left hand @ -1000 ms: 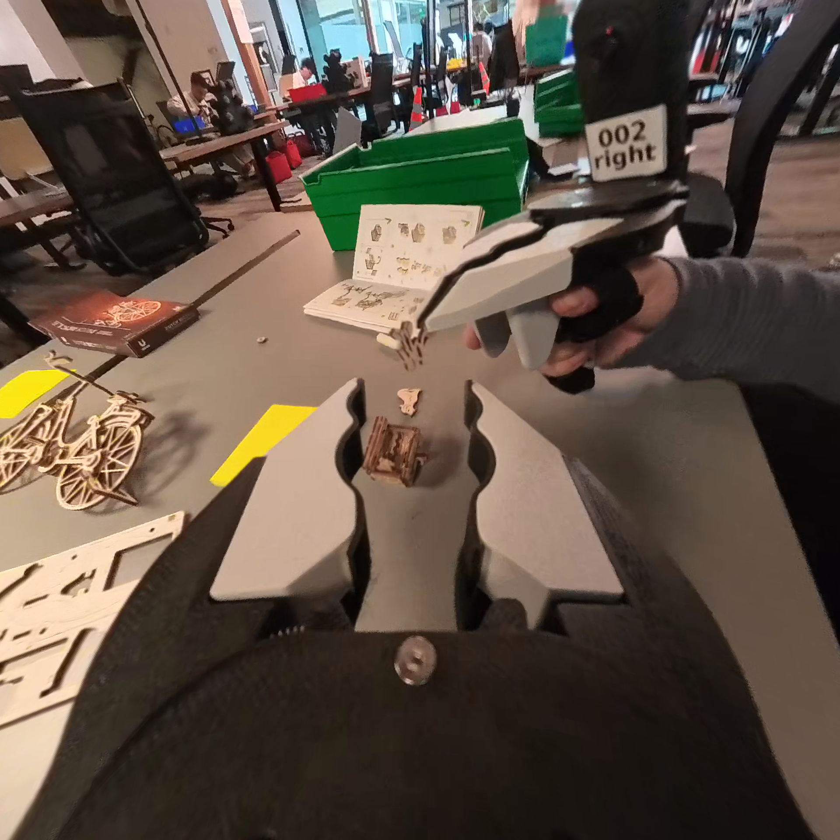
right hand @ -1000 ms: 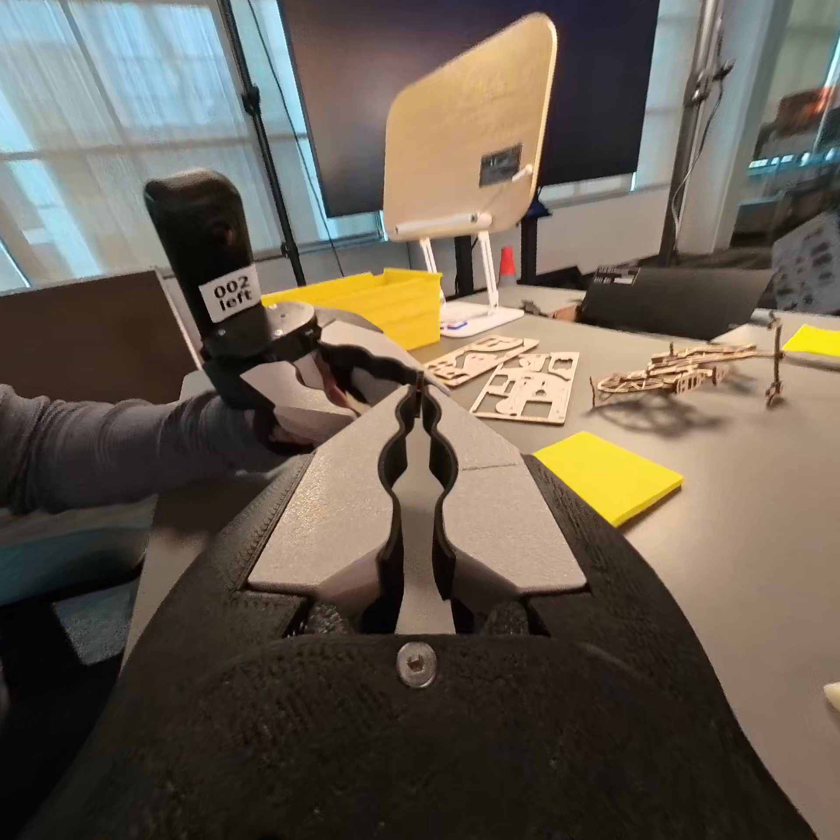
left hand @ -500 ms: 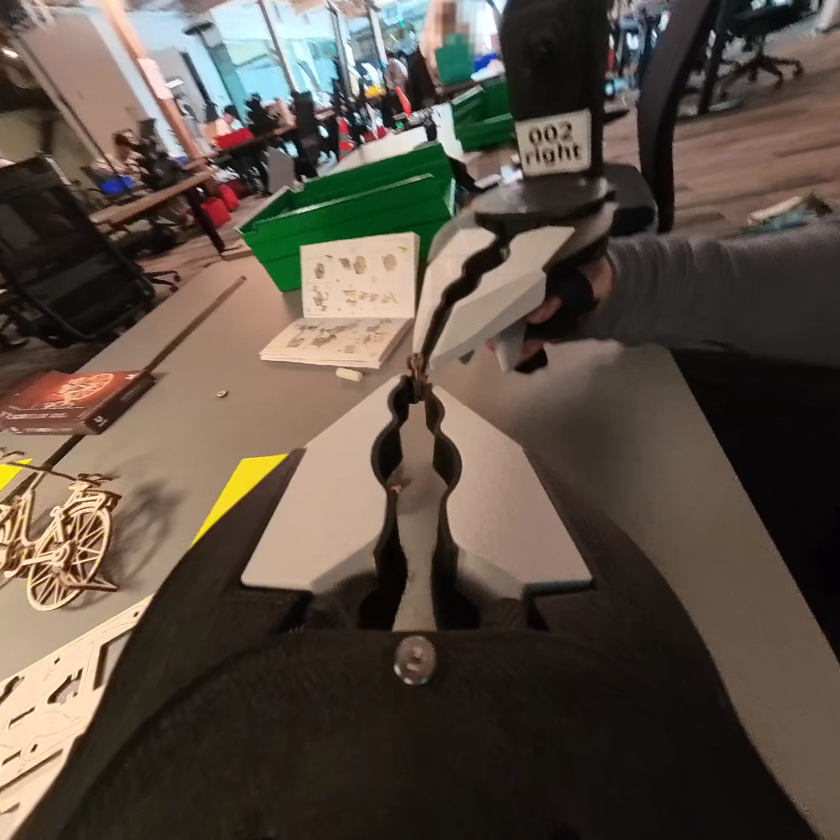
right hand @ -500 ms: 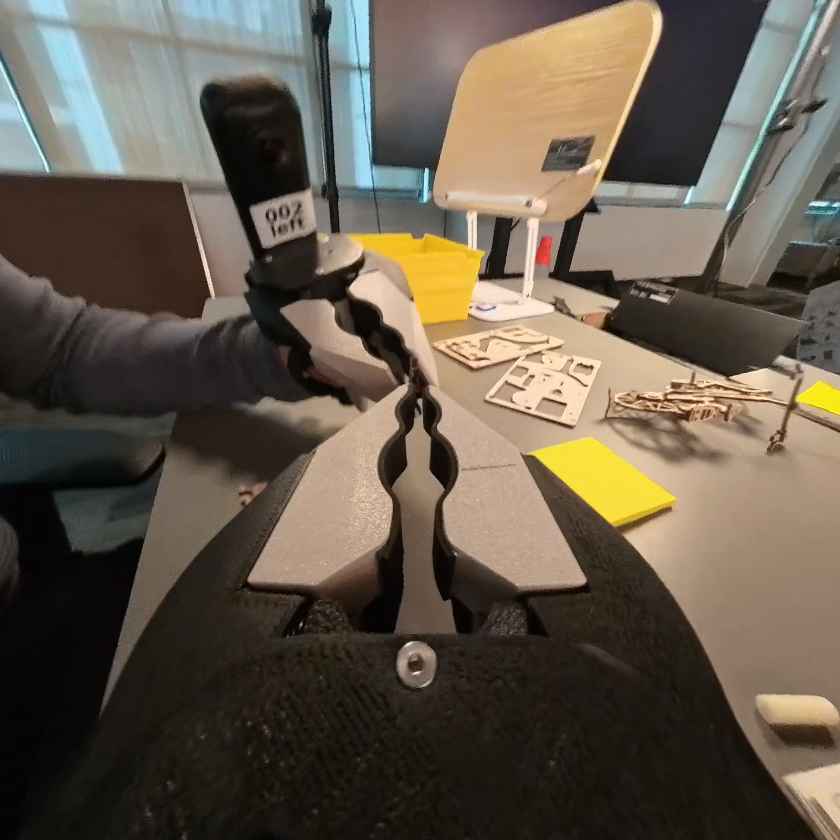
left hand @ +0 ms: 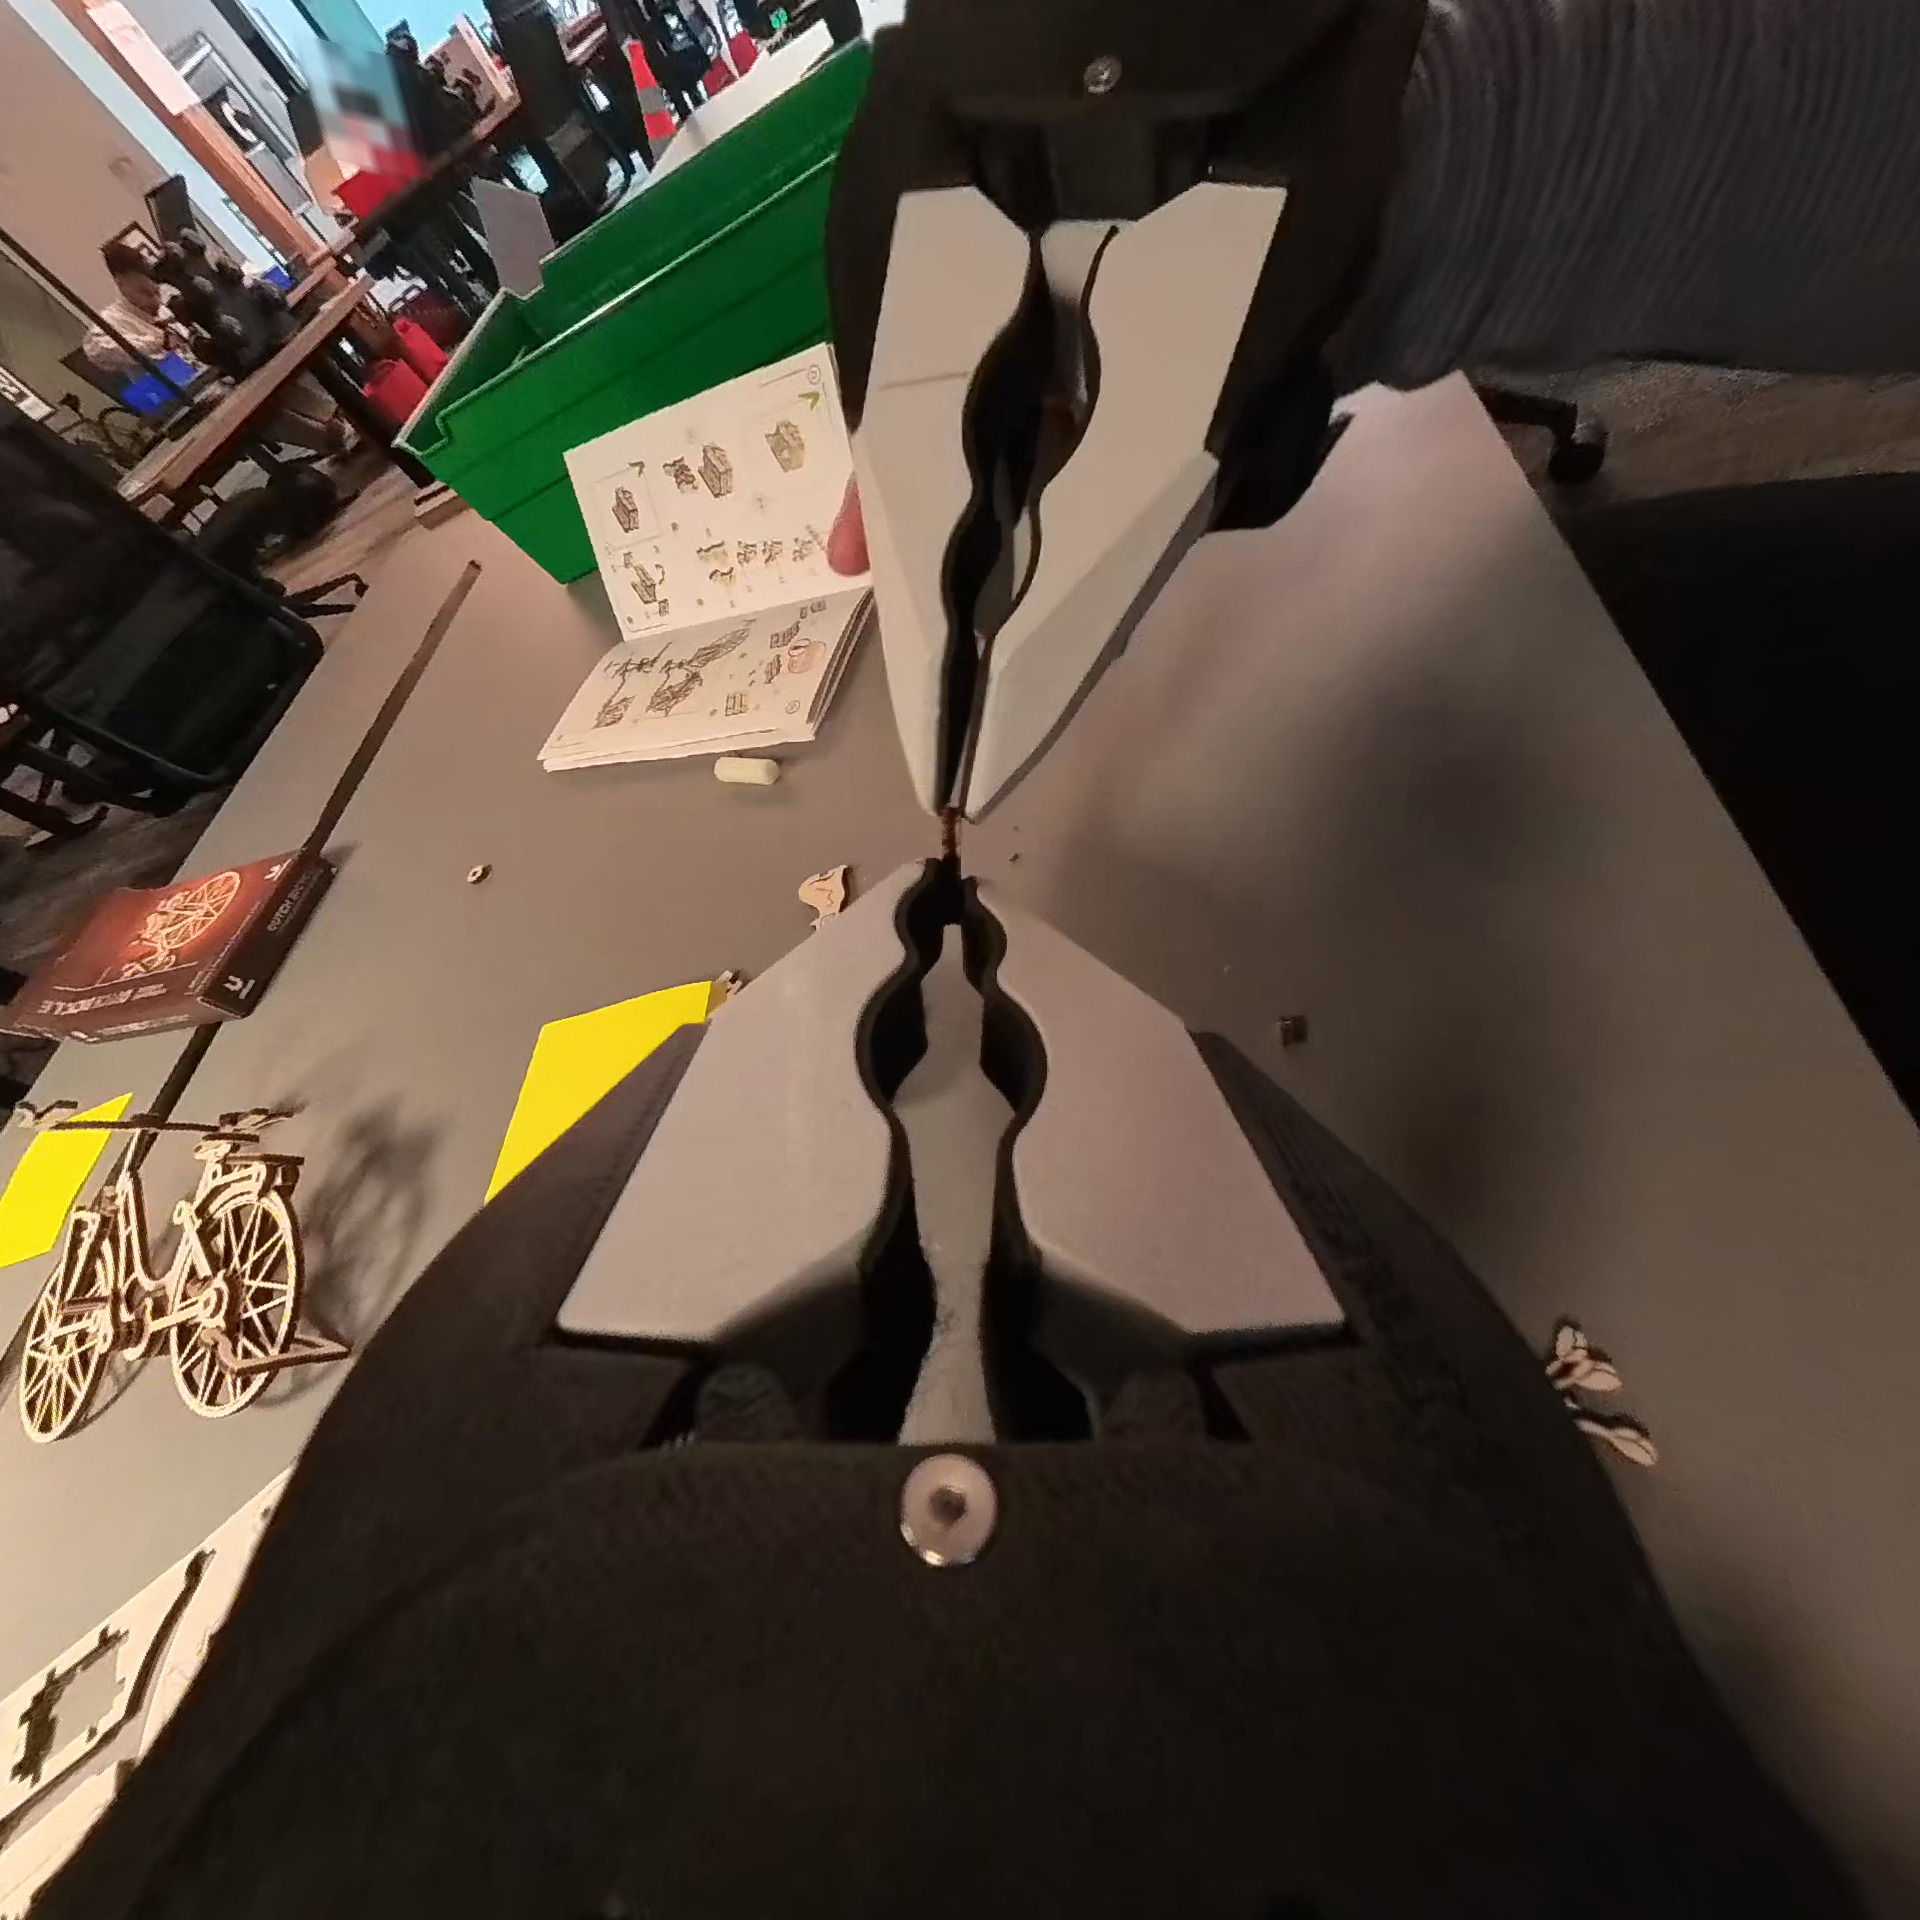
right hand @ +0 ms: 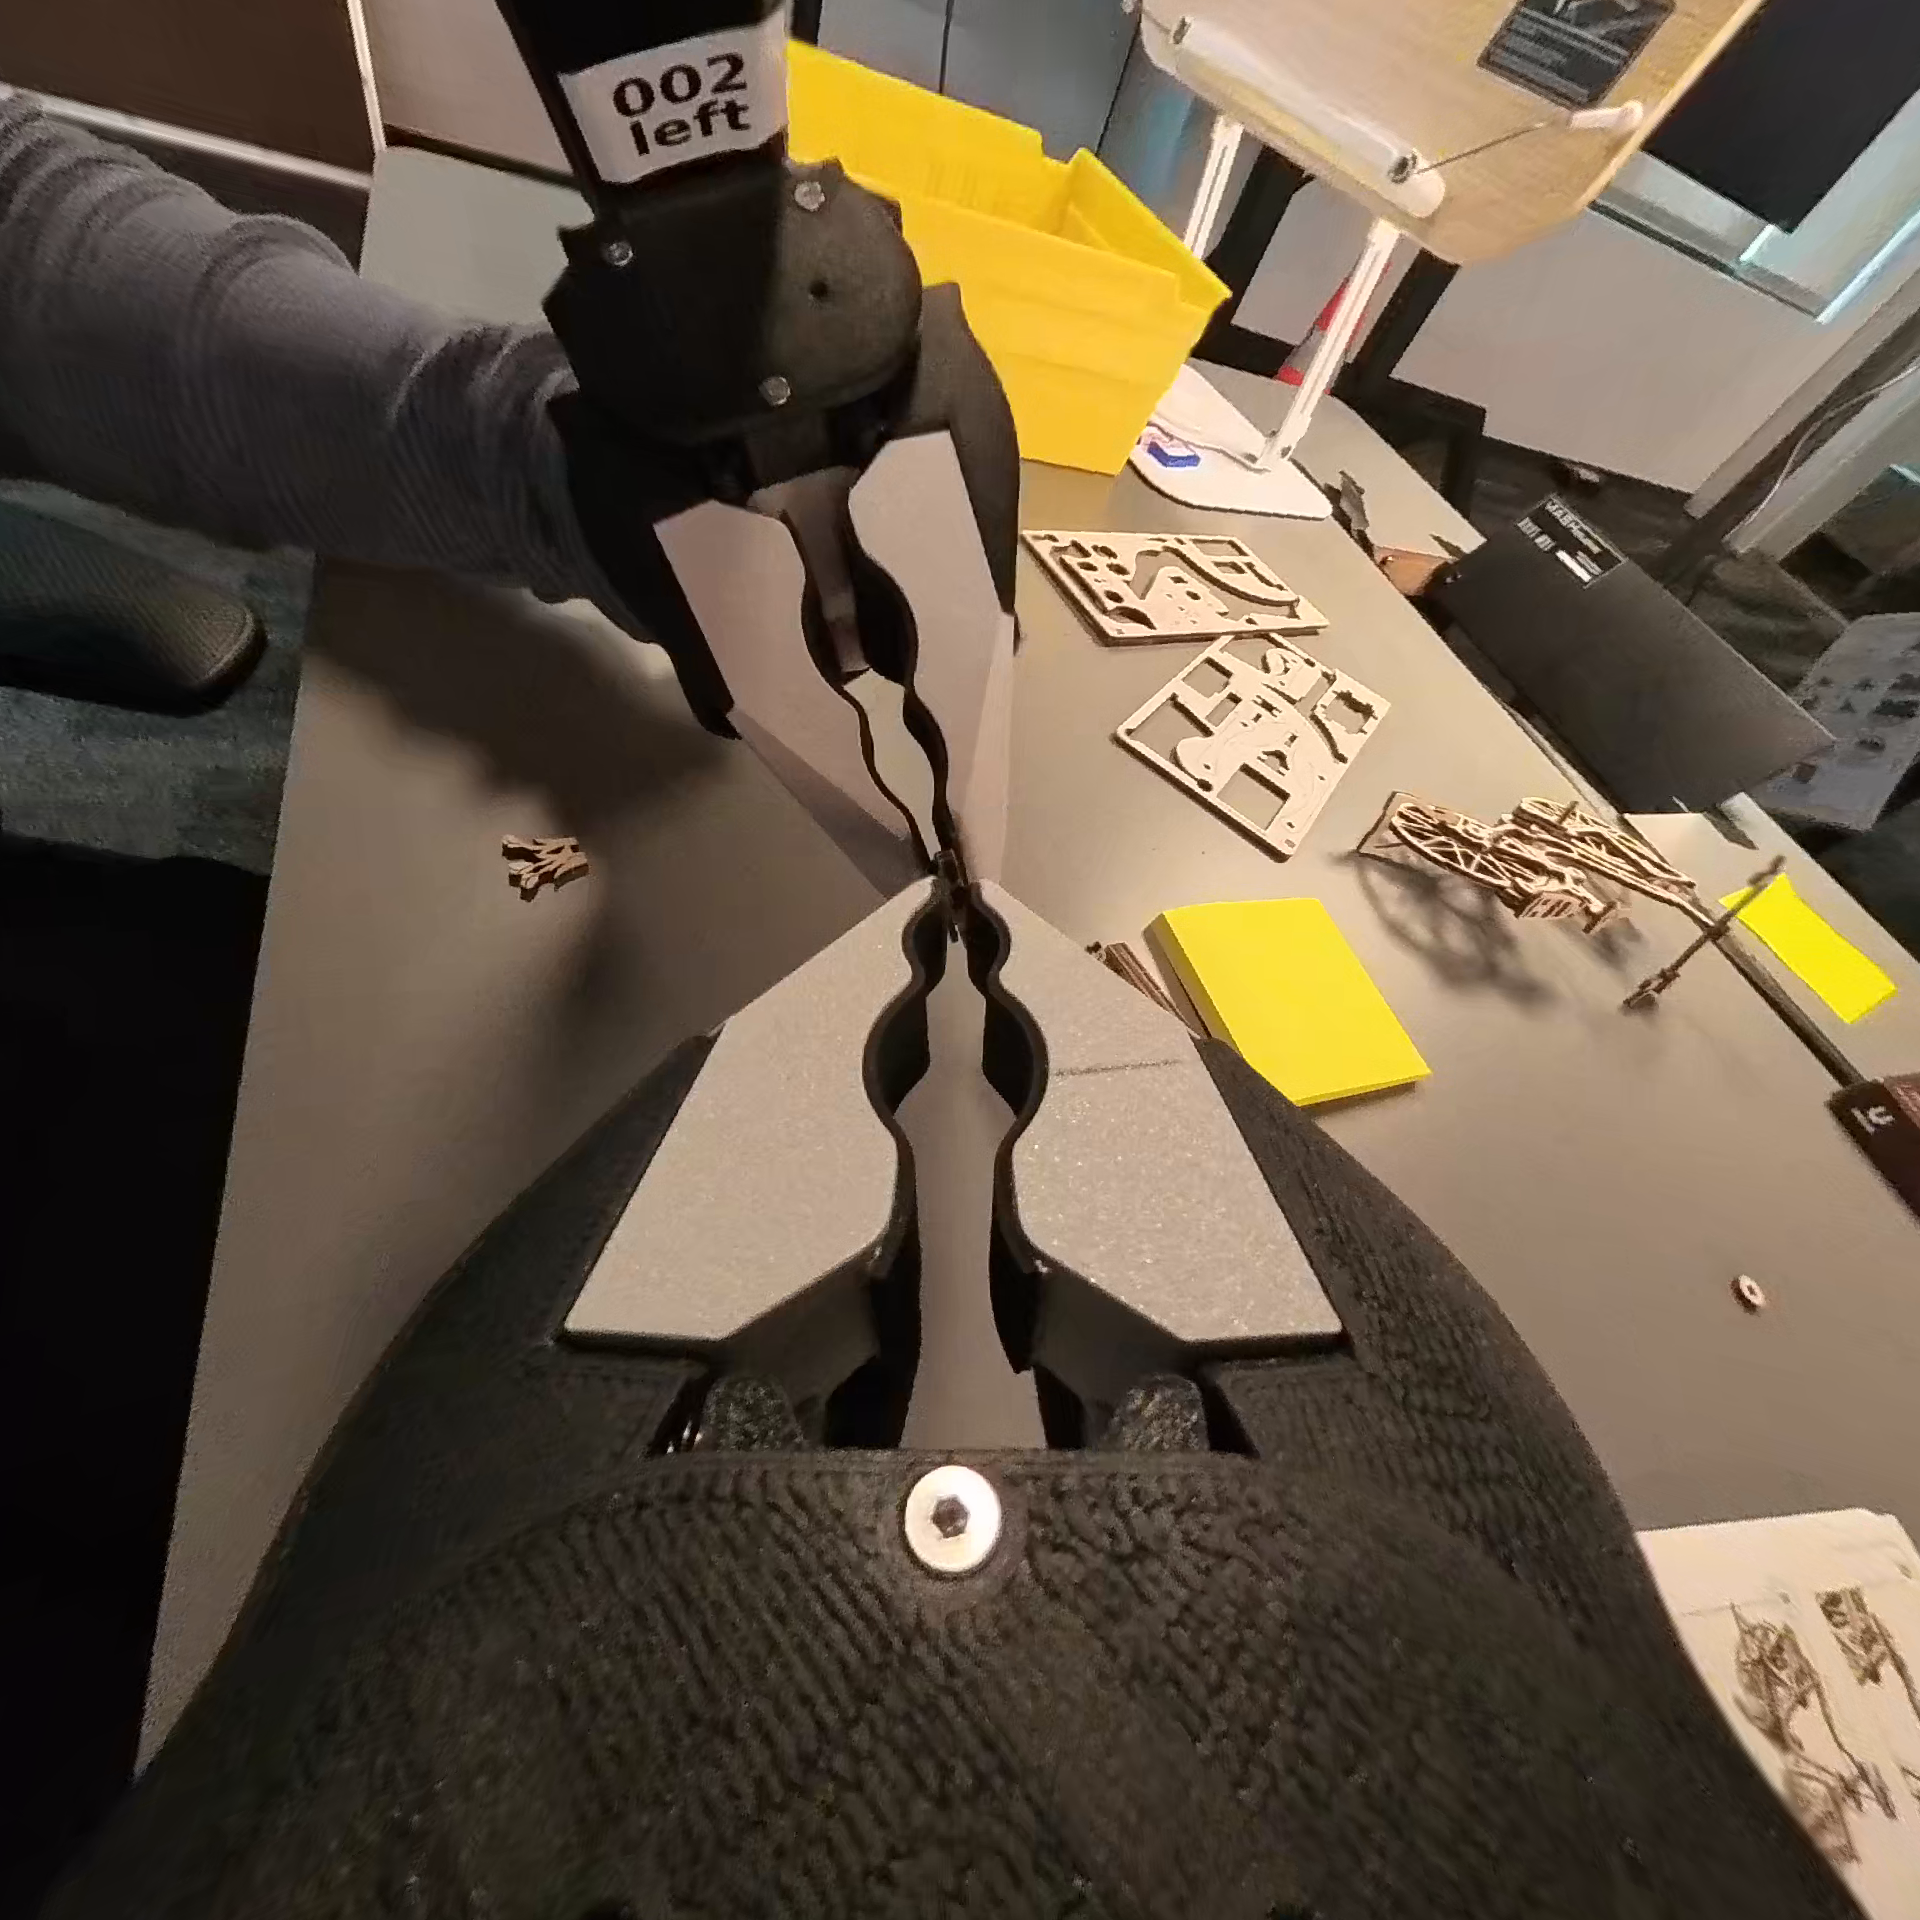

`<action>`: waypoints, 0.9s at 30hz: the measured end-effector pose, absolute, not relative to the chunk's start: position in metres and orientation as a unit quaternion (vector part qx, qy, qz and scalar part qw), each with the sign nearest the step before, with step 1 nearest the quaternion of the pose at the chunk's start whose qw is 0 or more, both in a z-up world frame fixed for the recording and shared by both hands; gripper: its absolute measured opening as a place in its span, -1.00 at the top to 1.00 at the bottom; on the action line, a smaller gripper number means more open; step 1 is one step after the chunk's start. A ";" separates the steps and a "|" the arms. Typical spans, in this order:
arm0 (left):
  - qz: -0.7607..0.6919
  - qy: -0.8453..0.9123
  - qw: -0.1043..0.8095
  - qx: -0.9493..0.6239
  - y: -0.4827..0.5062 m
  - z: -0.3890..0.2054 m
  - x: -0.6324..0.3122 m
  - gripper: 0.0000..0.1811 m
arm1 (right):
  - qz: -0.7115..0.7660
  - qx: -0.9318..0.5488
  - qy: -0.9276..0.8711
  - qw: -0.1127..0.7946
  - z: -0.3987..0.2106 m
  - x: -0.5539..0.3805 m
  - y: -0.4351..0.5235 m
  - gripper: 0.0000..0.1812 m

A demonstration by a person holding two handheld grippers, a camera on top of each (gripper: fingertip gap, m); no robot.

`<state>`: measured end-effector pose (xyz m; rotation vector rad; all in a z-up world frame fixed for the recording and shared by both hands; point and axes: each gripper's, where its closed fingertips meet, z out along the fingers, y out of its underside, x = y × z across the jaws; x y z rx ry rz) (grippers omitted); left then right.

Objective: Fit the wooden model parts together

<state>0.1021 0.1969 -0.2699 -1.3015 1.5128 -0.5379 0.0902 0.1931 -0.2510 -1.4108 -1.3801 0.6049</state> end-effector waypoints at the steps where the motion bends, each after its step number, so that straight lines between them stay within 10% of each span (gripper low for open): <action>1: -0.224 0.630 0.511 -0.540 0.197 -0.270 0.102 0.99 | 0.249 -0.586 -0.578 0.511 -0.251 0.090 0.193 0.99; 9: -0.225 0.602 0.512 -0.570 0.207 -0.270 0.100 0.95 | 0.225 -0.601 -0.570 0.513 -0.252 0.091 0.202 1.00; 14: -0.196 0.561 0.447 -0.669 0.241 -0.305 0.082 0.37 | 0.247 -0.688 -0.462 0.502 -0.265 0.108 0.236 1.00; 27: -0.212 0.583 0.378 -0.688 0.257 -0.334 0.089 0.51 | 0.320 -0.831 -0.267 0.368 -0.294 0.102 0.254 1.00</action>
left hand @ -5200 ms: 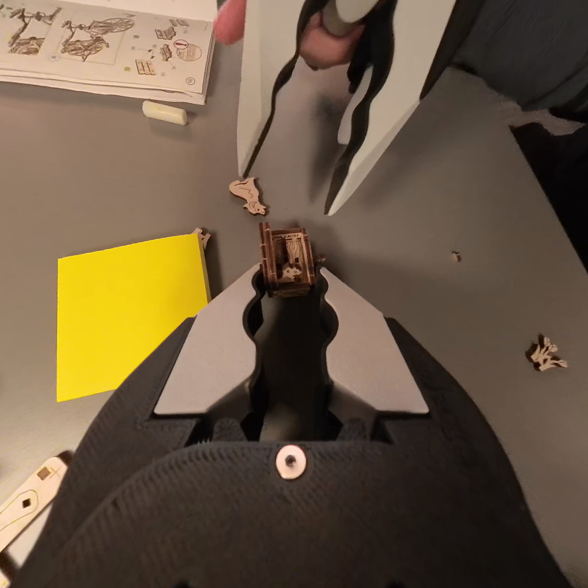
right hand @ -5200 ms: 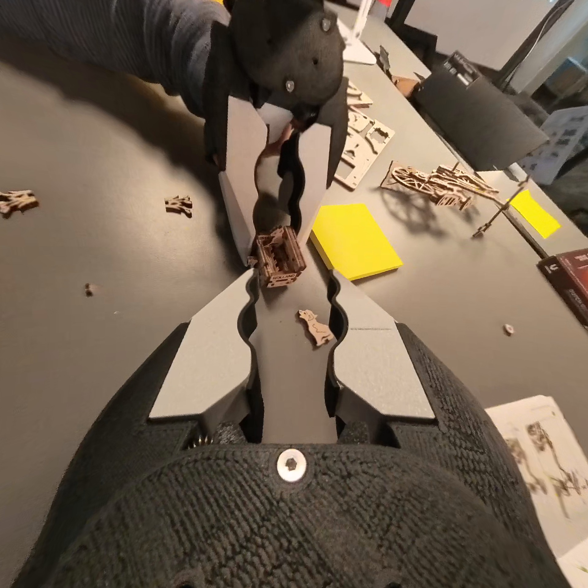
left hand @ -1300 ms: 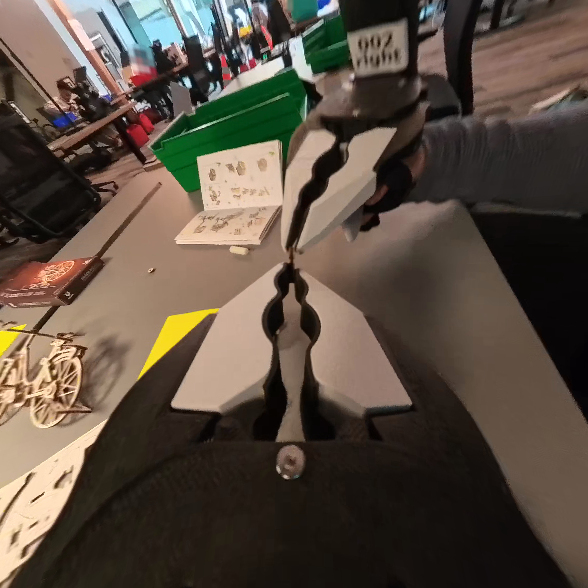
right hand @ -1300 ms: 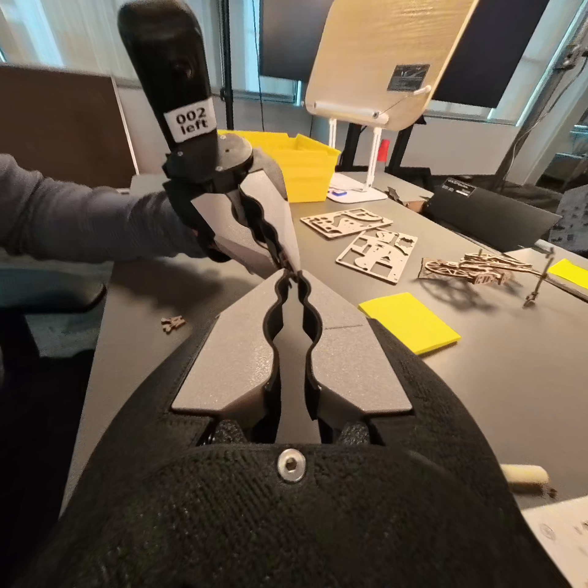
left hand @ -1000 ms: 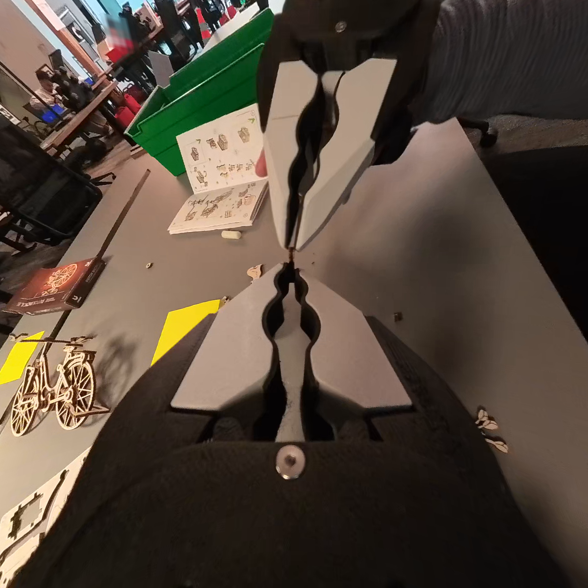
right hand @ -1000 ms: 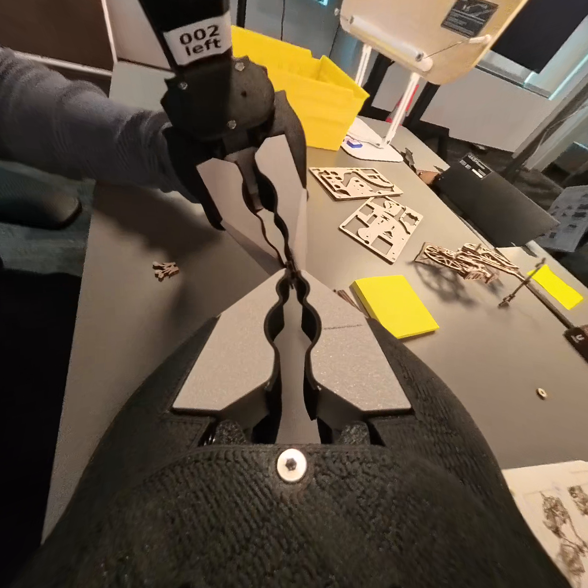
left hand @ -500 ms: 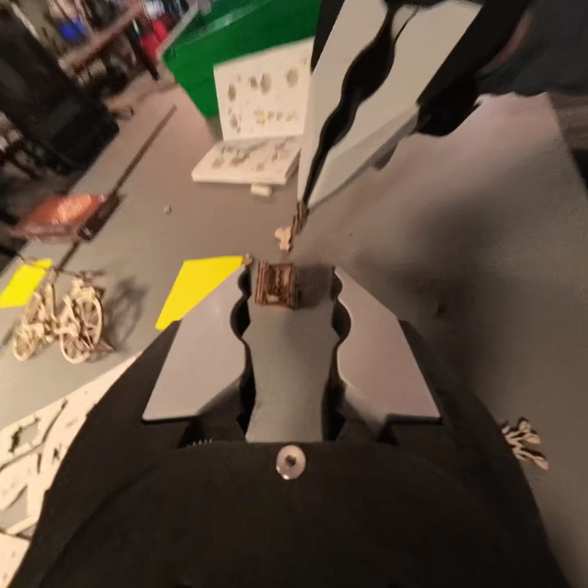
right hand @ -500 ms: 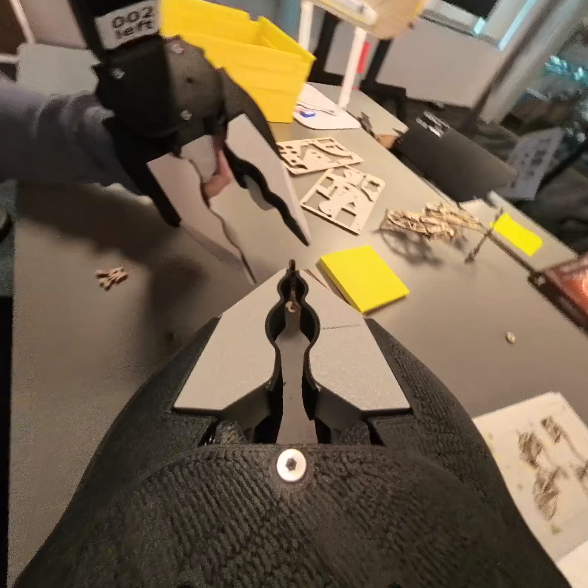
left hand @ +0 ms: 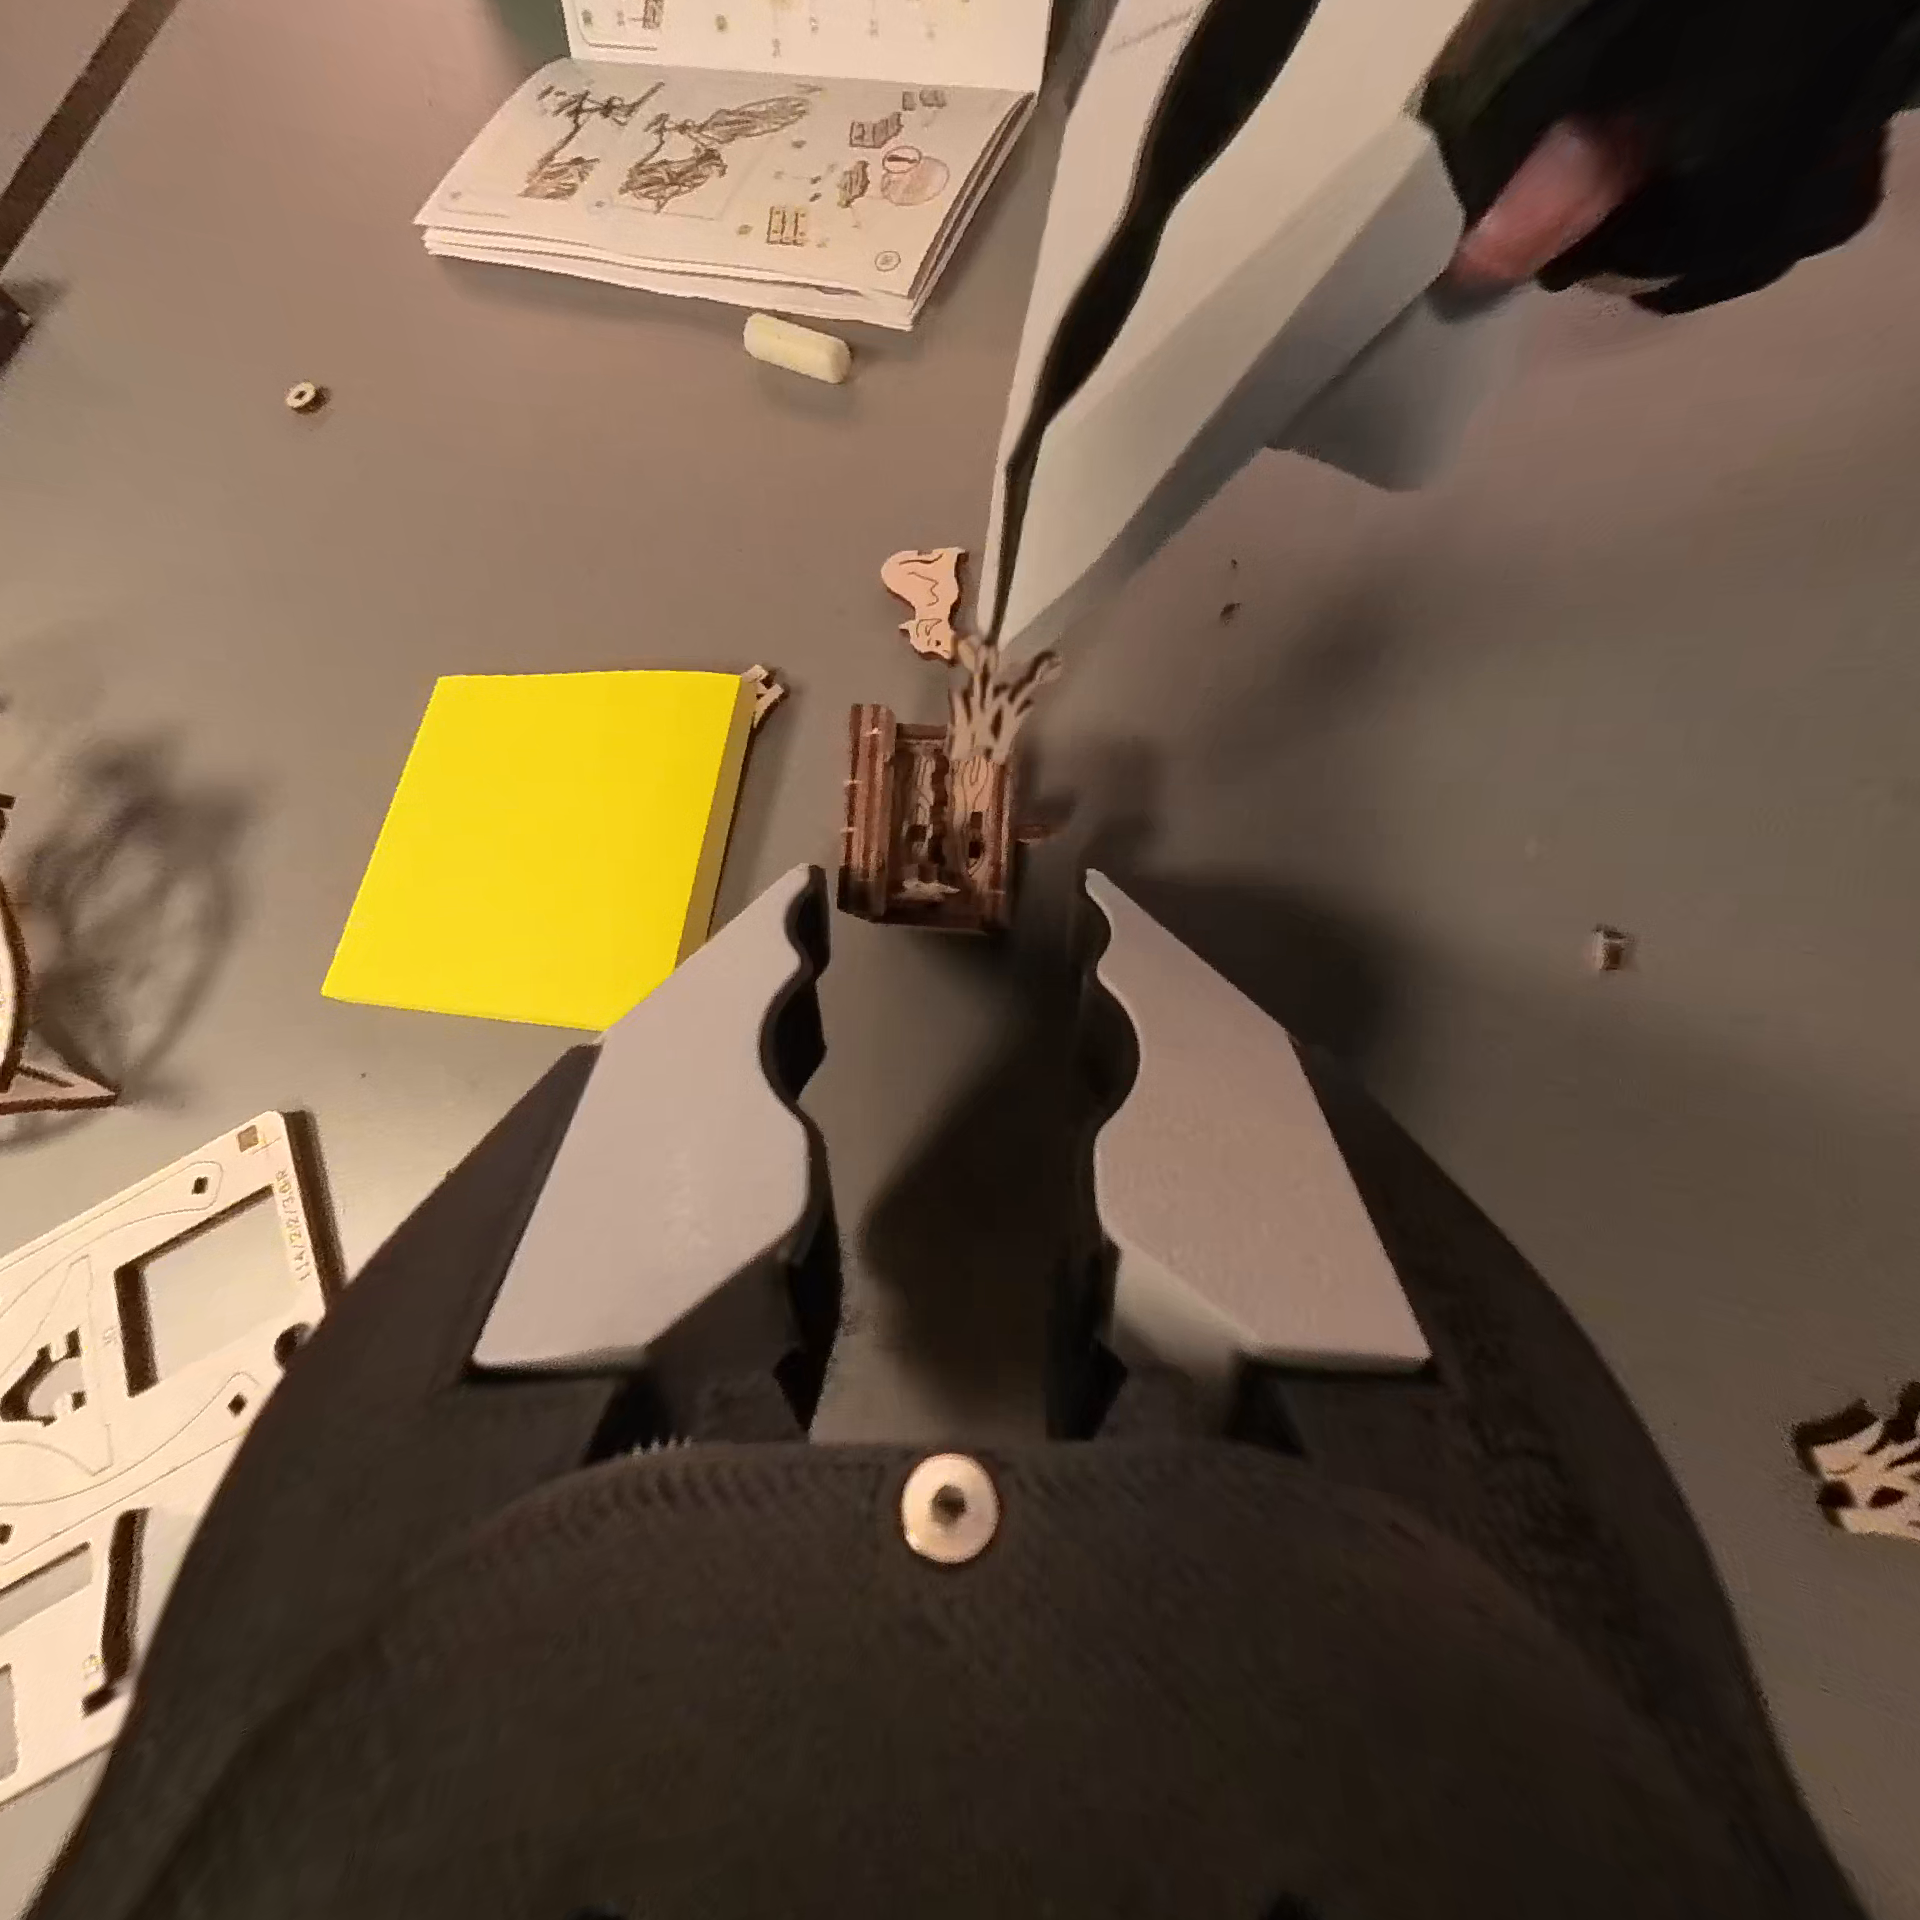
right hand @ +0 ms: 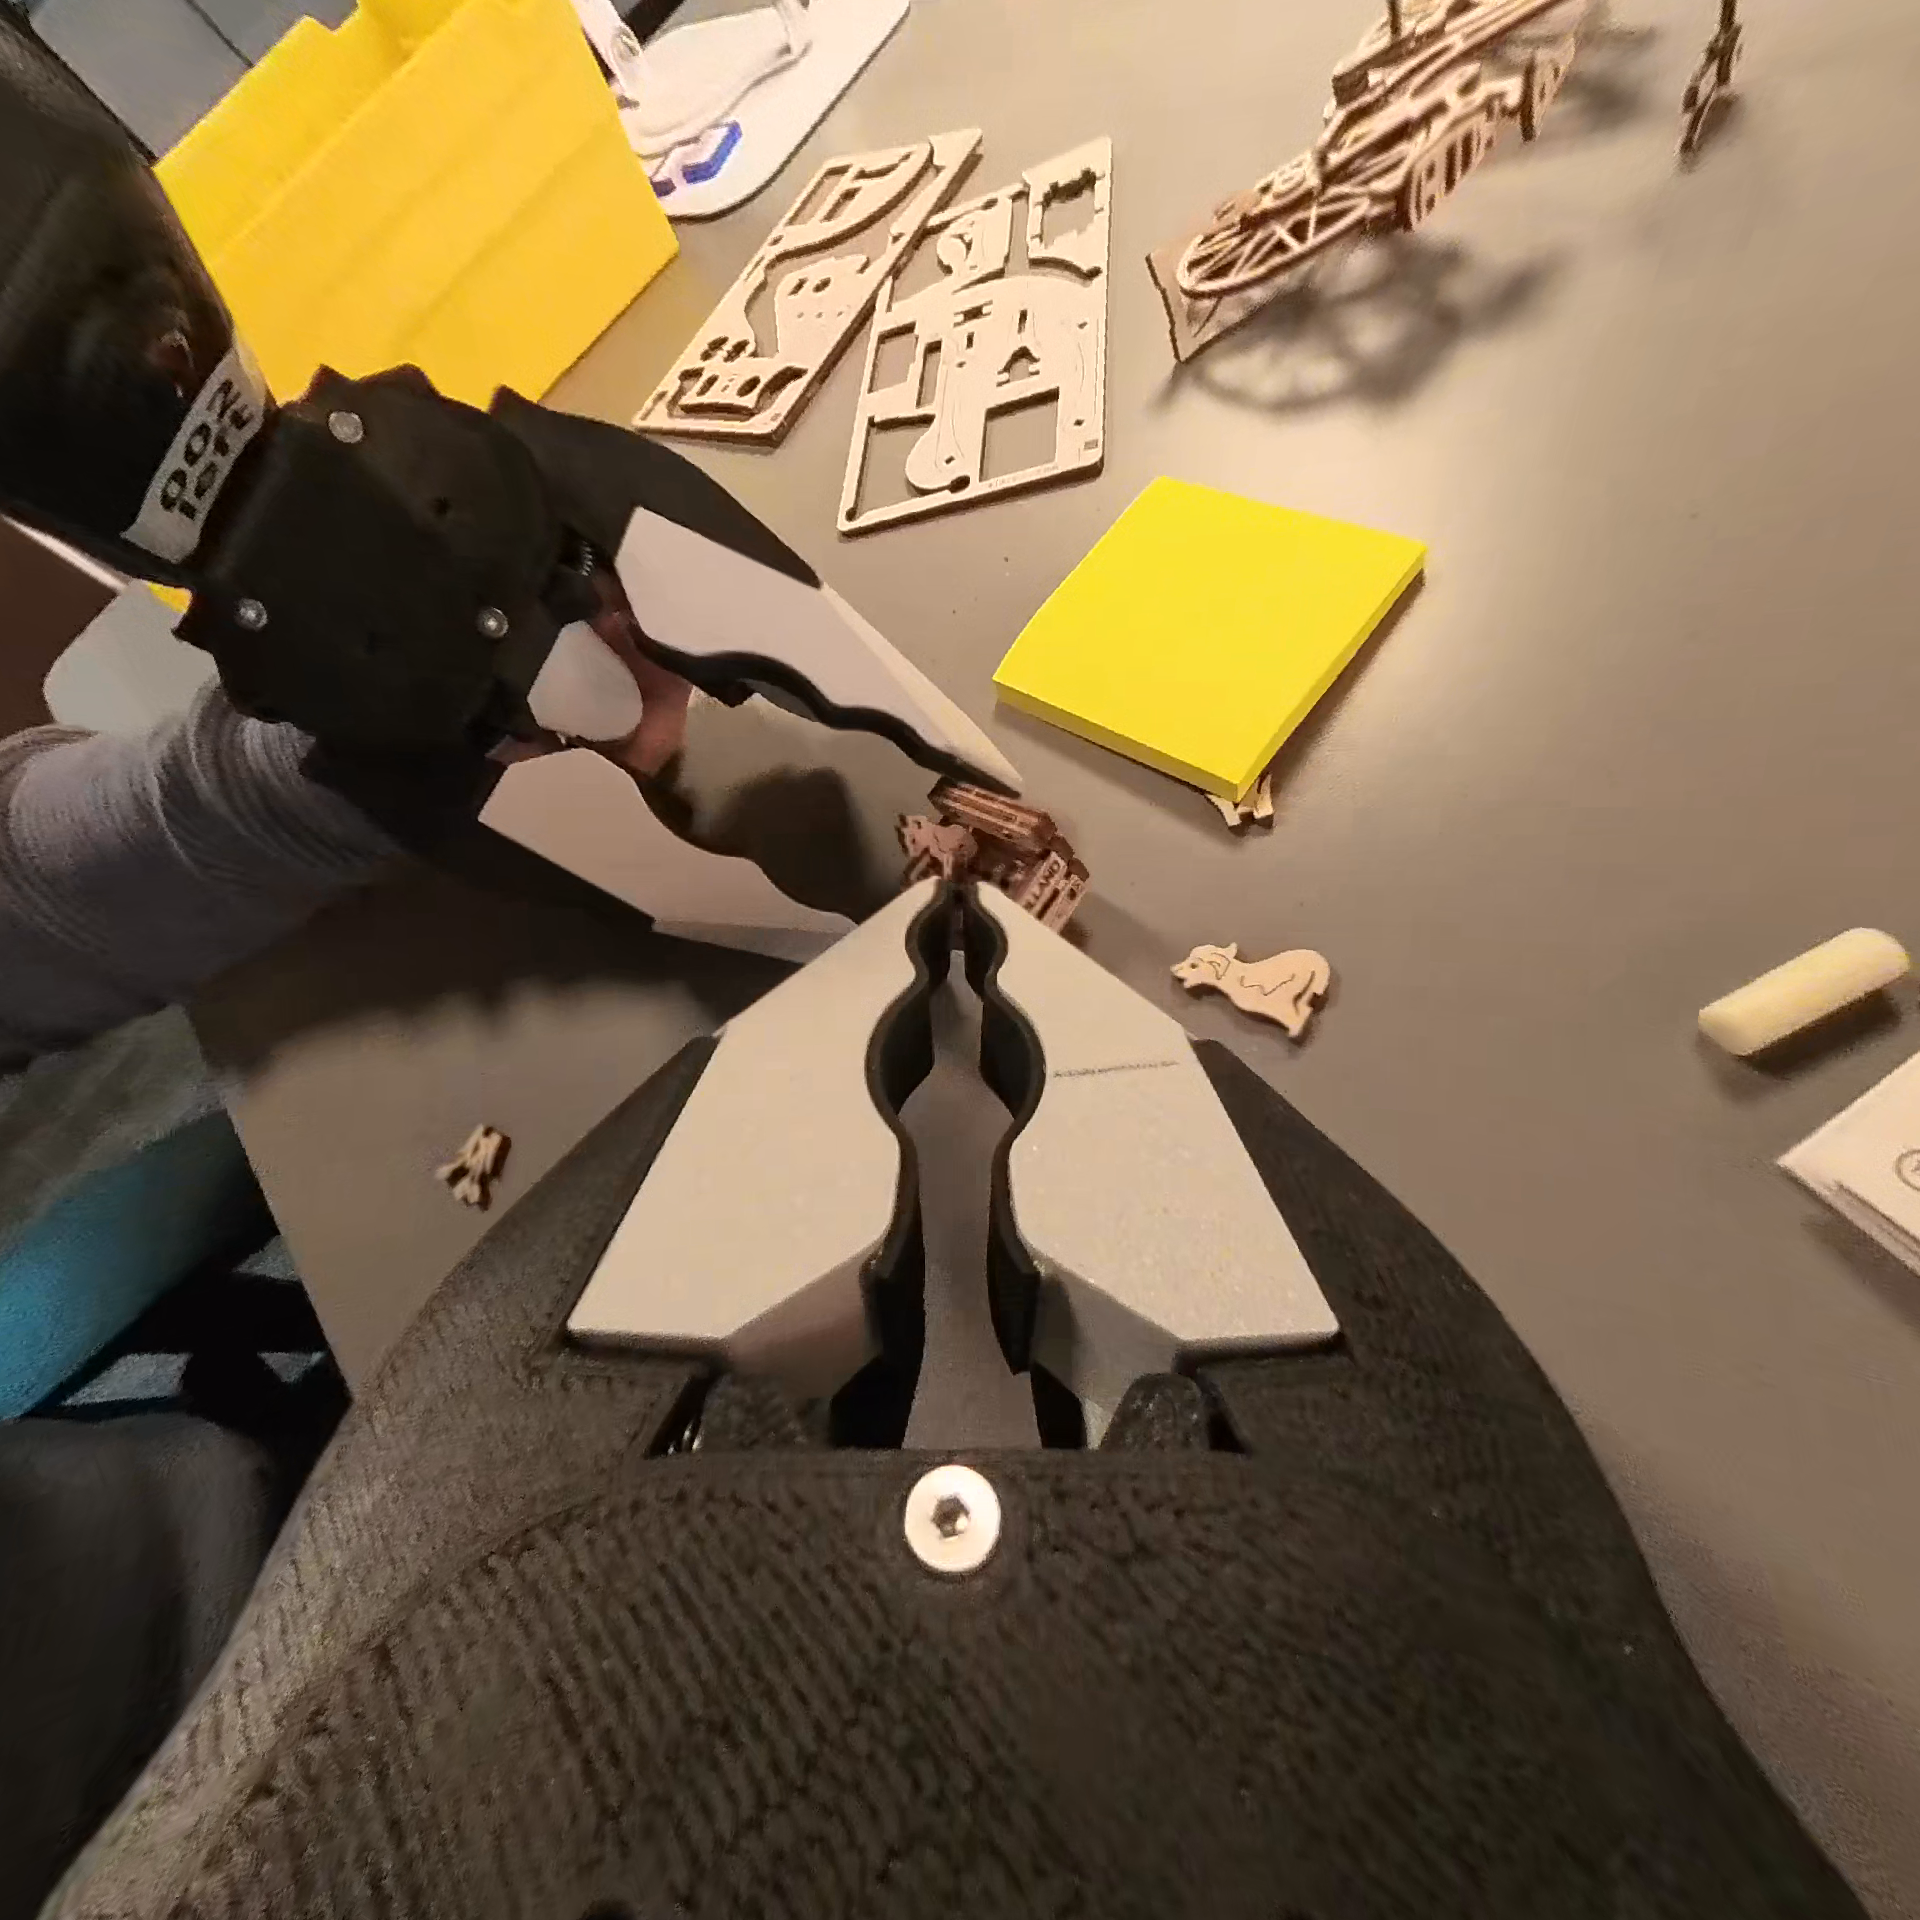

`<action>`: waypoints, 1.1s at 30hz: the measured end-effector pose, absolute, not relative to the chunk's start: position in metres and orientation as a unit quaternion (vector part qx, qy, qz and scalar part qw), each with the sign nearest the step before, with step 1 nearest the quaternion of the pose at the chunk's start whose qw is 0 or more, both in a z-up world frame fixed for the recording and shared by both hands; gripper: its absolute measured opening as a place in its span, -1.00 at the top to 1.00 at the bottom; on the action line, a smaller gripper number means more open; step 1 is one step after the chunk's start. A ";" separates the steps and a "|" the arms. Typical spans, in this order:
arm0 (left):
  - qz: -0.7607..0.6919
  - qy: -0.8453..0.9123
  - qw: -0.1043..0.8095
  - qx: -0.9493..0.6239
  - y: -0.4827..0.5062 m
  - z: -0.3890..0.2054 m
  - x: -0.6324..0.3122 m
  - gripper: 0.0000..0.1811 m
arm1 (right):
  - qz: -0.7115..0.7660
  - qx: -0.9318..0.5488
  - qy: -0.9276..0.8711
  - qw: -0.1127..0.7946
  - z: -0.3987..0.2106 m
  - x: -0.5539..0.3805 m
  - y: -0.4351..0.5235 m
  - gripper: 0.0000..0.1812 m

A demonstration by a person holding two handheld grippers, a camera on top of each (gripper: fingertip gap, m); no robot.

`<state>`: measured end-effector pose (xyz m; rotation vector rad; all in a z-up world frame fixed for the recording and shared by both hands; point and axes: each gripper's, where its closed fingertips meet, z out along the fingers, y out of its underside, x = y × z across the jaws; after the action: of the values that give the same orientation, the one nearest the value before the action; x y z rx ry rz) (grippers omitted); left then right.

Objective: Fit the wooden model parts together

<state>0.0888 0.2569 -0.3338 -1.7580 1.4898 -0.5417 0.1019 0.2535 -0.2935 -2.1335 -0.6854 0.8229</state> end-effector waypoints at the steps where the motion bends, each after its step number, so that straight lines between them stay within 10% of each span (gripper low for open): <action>1: -0.215 0.584 0.375 -0.687 0.257 -0.334 0.089 0.52 | 0.318 -0.836 -0.263 0.363 -0.294 0.100 0.254 1.00; 33: -0.190 0.584 0.384 -0.690 0.256 -0.334 0.096 0.70 | 0.139 -0.894 -0.309 0.292 -0.309 0.097 0.258 1.00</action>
<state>0.0961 0.2560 -0.3344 -1.7589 1.4879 -0.4840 0.0966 0.2582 -0.3090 -2.3838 -0.8230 0.3711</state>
